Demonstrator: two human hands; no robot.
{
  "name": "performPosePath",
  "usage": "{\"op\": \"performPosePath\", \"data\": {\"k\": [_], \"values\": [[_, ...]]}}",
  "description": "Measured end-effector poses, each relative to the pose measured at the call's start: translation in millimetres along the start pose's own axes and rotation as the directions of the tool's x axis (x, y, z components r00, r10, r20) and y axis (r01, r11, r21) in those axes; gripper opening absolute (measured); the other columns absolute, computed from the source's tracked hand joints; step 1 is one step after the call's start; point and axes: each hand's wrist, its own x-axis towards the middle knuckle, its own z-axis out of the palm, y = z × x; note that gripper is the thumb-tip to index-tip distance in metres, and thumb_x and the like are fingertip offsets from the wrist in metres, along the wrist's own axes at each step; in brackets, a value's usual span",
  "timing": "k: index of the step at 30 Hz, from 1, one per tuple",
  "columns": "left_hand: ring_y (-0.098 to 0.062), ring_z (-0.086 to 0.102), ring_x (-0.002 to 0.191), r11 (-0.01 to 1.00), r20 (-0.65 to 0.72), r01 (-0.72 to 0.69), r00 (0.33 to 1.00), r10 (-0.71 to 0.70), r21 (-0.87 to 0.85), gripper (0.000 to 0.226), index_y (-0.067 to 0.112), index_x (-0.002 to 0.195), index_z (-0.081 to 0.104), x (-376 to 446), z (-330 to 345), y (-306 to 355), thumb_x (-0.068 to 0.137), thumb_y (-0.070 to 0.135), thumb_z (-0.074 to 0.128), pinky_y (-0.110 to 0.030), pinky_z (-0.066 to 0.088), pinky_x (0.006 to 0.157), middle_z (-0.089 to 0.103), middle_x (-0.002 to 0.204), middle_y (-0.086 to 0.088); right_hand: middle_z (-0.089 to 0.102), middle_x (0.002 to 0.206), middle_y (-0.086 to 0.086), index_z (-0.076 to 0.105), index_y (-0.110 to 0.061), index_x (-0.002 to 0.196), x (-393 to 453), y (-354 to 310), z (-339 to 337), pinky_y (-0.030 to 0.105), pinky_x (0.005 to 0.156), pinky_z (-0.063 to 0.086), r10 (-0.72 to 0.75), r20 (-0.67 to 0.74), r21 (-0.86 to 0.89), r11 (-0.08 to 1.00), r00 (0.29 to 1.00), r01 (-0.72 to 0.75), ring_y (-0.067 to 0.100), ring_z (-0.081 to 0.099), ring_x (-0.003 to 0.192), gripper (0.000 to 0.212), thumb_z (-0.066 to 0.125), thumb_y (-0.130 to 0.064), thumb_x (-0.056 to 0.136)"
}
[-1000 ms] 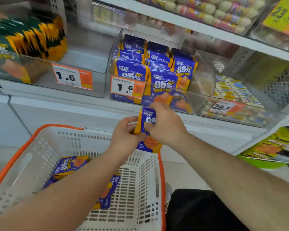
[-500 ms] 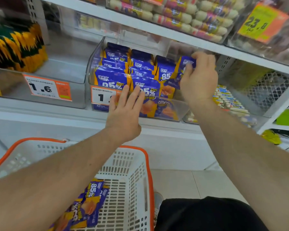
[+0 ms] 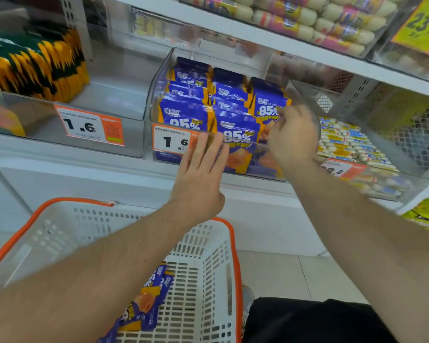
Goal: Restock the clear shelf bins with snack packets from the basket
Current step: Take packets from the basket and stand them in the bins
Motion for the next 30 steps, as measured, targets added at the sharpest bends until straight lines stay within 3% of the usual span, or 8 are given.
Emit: {"op": "performPosePath", "data": {"k": [3,7,13,18,20,24,28,30], "values": [[-0.019,-0.015,0.15,0.992,0.199,0.071,0.979,-0.048,-0.109,0.097,0.016,0.156,0.003,-36.0,9.5,-14.4,0.081,0.025,0.064,-0.041,-0.003,0.12,-0.013,0.162,0.002,0.059,0.086,0.019,0.068,-0.004,0.085,-47.8,-27.2,7.4,0.04,0.063,0.045,-0.32,-0.27,0.183,0.909,0.908,0.375,0.034,0.057,0.075,0.013,0.056,-0.008,0.082],[-0.015,0.004,0.151,0.936,0.508,0.308,0.841,-0.186,-0.168,0.079,0.021,0.156,0.006,-90.9,18.3,-51.5,0.094,0.025,0.054,-0.04,0.009,0.121,0.003,0.164,0.004,0.062,0.074,0.011,0.067,-0.004,0.079,-115.3,-66.6,42.1,0.037,0.06,0.049,-0.524,0.034,0.35,0.804,0.851,0.481,0.033,0.059,0.066,0.018,0.052,-0.013,0.08],[-0.022,0.057,0.118,0.715,0.664,0.688,0.595,-0.454,-0.127,0.06,0.025,0.151,0.03,-160.3,22.9,-113.7,0.096,0.019,0.053,-0.036,0.052,0.09,0.042,0.15,0.002,0.065,0.085,0.003,0.064,-0.018,0.079,-196.6,-94.1,120.1,0.032,0.067,0.049,-0.248,0.783,0.253,0.965,0.57,0.072,0.026,0.06,0.082,0.016,0.051,-0.017,0.087],[-0.014,0.059,0.09,0.579,0.69,0.808,0.481,-0.541,-0.109,0.057,0.027,0.149,0.034,-193.4,28.6,-145.7,0.096,0.019,0.053,-0.038,0.053,0.084,0.046,0.148,0.006,0.056,0.077,0.008,0.064,-0.006,0.081,-275.1,-90.8,181.9,0.028,0.056,0.033,0.179,0.983,-0.163,0.951,0.036,-0.261,0.017,0.045,0.064,0.02,0.051,-0.015,0.093],[-0.01,0.06,0.067,0.535,0.695,0.839,0.441,-0.568,-0.095,0.057,0.03,0.149,0.033,-201.5,32.1,-152.3,0.096,0.02,0.053,-0.031,0.055,0.062,0.049,0.145,0.006,0.047,0.074,0.007,0.057,-0.008,0.074,-308.2,-80.7,195.2,0.031,0.056,0.029,0.244,0.963,-0.268,0.91,-0.114,-0.315,0.018,0.039,0.062,0.017,0.056,-0.016,0.089],[-0.003,0.057,0.058,0.474,0.718,0.878,0.374,-0.587,-0.07,0.053,0.027,0.146,0.038,-213.7,42.6,-160.1,0.096,0.02,0.053,-0.018,0.041,0.044,0.058,0.131,0.006,0.067,0.08,-0.001,0.061,-0.018,0.088,-361.7,-71.8,205.3,0.032,0.066,0.056,0.237,0.95,-0.312,0.748,-0.204,-0.585,0.018,0.064,0.081,0.024,0.077,-0.011,0.071],[-0.009,0.057,0.116,0.488,0.727,0.87,0.378,-0.573,-0.067,0.048,0.026,0.143,0.042,-216.0,44.5,-161.6,0.097,0.019,0.052,-0.024,0.05,0.085,0.049,0.144,0.012,0.067,0.082,0.01,0.06,-0.01,0.093,-382.7,-83.8,203.2,0.027,0.052,0.045,0.439,0.858,-0.451,0.399,-0.265,-0.799,0.017,0.06,0.066,0.03,0.076,0.002,0.07],[-0.008,0.051,0.126,0.474,0.732,0.878,0.368,-0.573,-0.071,0.047,0.026,0.142,0.044,-217.1,46.0,-162.7,0.096,0.017,0.053,-0.024,0.045,0.093,0.05,0.143,0.012,0.06,0.071,0.011,0.058,-0.004,0.086,-390.6,-84.5,203.2,0.025,0.047,0.038,0.495,0.823,-0.498,0.393,-0.278,-0.773,0.019,0.052,0.057,0.021,0.075,0.0,0.076]]}}
